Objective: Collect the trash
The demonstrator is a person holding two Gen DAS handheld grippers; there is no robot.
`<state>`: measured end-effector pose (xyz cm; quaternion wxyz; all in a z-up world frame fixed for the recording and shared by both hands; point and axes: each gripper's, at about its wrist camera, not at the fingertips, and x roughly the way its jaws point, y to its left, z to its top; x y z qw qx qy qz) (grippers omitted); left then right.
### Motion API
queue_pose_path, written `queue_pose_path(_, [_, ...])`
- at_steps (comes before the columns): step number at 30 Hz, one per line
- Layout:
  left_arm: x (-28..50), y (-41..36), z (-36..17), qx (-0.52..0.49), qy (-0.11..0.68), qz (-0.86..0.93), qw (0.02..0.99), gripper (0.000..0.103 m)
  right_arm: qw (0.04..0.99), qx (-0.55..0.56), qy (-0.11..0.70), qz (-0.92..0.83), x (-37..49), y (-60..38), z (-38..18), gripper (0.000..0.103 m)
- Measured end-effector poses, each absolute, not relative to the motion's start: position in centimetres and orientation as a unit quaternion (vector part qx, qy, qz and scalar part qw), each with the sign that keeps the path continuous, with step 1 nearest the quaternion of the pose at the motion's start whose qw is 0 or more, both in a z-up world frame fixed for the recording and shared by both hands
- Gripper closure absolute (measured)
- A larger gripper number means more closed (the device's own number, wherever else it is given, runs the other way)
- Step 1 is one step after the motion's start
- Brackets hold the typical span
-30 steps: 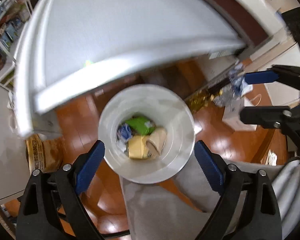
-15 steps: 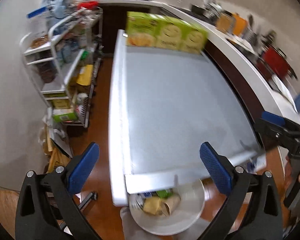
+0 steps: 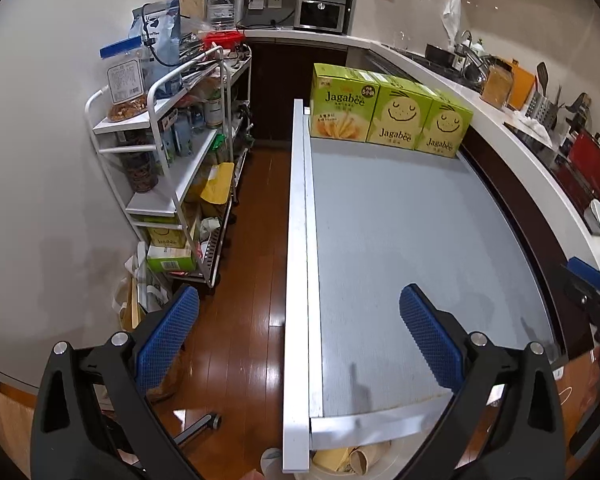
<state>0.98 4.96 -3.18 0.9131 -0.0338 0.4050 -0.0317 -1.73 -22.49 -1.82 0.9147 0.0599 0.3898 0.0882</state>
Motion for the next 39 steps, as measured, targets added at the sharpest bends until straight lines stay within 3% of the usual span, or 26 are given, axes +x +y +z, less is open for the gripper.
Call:
queue_pose_path(20, [0.5, 4.4, -2.7, -0.001, 0.351, 0.012, 0.936, 0.002, 0.926, 0.042, 0.363, 0.094, -1.2, -21.3, -0.6, 0.005])
queue_pose_path(39, [1.1, 4.6, -5.3, 0.008, 0.393, 0.022, 0.919, 0.002, 0.919, 0.026, 0.384, 0.085, -0.4, -21.3, -3.0, 0.005])
